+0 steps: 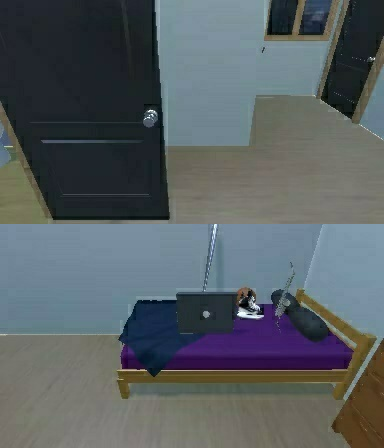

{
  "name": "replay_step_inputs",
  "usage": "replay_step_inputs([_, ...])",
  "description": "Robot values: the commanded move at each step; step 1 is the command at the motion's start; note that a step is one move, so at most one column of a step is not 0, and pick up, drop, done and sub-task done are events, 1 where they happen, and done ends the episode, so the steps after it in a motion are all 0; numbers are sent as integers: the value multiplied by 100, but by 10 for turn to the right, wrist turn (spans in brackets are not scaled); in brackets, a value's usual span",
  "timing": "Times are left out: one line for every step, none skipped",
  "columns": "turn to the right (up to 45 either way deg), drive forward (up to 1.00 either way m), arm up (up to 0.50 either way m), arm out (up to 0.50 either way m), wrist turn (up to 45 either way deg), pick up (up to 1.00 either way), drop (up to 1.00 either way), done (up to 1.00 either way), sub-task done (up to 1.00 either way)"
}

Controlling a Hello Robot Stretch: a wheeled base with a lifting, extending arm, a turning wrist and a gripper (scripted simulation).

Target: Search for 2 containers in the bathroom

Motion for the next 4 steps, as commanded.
replay_step_inputs([-60,0,0,0,0,0,0,0,0])
replay_step_inputs([0,5,0,0,0,0,0,0,0])
replay_step_inputs([-450,0,0,0,0,0,0,0,0])
replay_step_inputs([-330,0,0,0,0,0,0,0,0])
